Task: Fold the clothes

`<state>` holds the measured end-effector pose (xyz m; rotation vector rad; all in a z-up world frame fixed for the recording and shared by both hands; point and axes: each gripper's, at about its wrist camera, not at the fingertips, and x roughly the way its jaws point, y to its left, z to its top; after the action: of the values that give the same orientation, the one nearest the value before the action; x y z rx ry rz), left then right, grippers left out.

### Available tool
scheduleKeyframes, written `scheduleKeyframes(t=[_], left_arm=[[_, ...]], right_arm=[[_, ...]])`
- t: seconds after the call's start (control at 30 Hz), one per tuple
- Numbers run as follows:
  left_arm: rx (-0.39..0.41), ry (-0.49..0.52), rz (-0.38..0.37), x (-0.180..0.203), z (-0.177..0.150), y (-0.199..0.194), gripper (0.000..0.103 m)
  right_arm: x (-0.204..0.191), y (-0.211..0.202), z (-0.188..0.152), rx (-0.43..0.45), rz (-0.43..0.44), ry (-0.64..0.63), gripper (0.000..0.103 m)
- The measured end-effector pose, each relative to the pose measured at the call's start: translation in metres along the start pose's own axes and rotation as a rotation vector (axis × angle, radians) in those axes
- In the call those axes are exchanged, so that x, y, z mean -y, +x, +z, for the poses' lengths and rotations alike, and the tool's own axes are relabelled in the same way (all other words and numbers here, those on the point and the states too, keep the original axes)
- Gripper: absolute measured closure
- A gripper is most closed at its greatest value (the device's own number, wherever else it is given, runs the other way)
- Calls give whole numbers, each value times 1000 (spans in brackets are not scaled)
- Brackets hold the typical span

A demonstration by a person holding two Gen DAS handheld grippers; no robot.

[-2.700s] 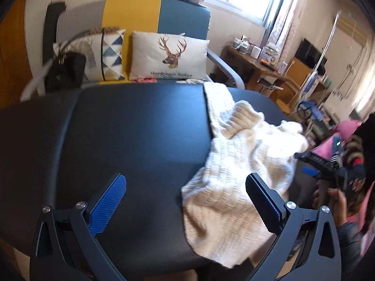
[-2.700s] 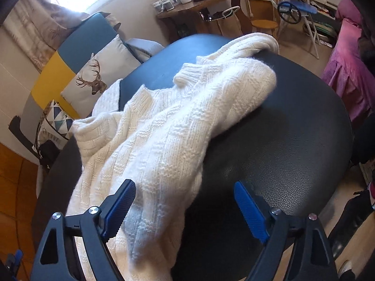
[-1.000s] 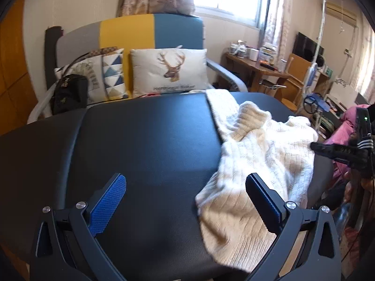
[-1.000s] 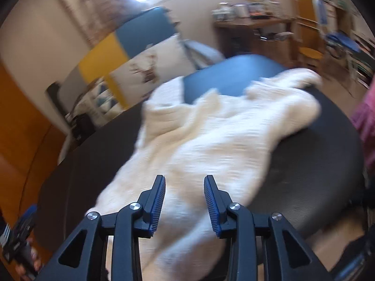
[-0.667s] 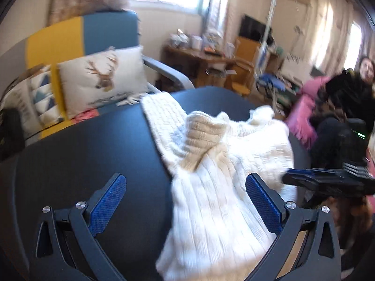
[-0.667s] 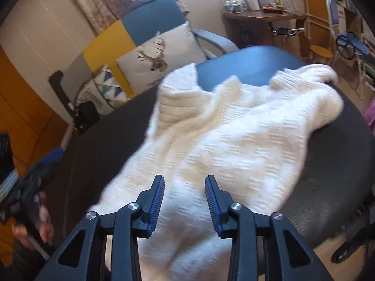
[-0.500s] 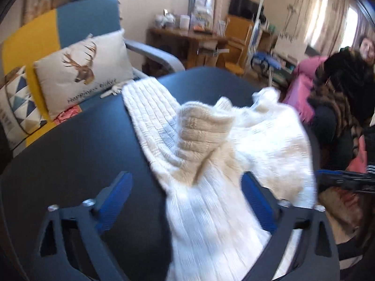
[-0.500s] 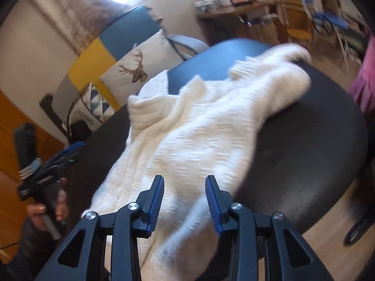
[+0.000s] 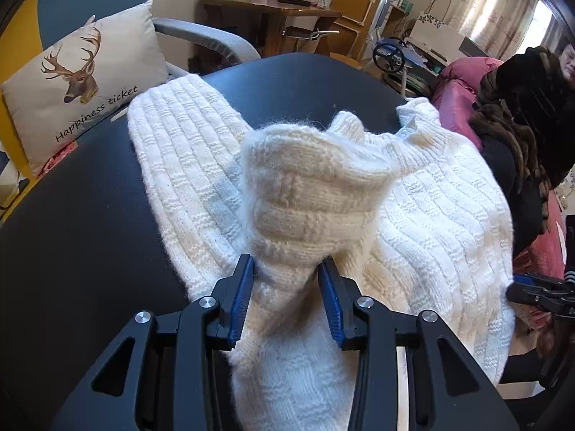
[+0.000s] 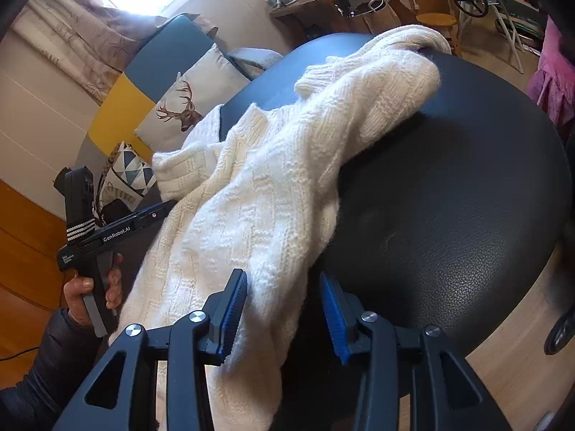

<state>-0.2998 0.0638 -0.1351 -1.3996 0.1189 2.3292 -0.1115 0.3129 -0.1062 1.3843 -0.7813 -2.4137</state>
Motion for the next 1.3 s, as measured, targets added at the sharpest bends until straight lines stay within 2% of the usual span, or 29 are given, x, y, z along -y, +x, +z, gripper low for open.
scheduleKeyframes(t=[0.03,0.07,0.1,0.17,0.27,0.43,0.53,0.67,0.73,0.83,0.97,1.1,1.3], left_arm=[[-5,2,13,0,1,5,64],[-11,2,18,0,0,9,78],[-7,-3,23,-1,-1,11,86],[11,-19,34,-1,-4,9,90],[57,-38,61,-3,-10,-2,91],[138,-77,109,-12,-14,-32,91],[201,-128,131,-23,-17,-57,92],[272,-181,174,-33,-30,-92,92],[295,-202,200,-39,-38,-107,92],[322,-231,240,-46,-51,-125,92],[330,-276,278,-58,-67,-139,92],[313,-314,320,-68,-86,-145,92],[301,-374,359,-80,-115,-156,92]], right_arm=[[0,0,0,3,-3,-1,61],[0,1,0,6,-6,-3,61],[1,1,1,8,-15,1,61],[4,2,1,13,-33,12,61],[10,4,3,22,-40,43,61],[22,5,13,55,85,130,61],[16,10,22,68,99,127,59],[9,25,35,55,75,113,58],[1,34,39,25,6,104,59],[-17,40,40,36,-33,28,79],[-42,46,40,53,-82,-77,89],[-64,49,37,54,-125,-165,91],[-80,57,32,24,-152,-227,92]])
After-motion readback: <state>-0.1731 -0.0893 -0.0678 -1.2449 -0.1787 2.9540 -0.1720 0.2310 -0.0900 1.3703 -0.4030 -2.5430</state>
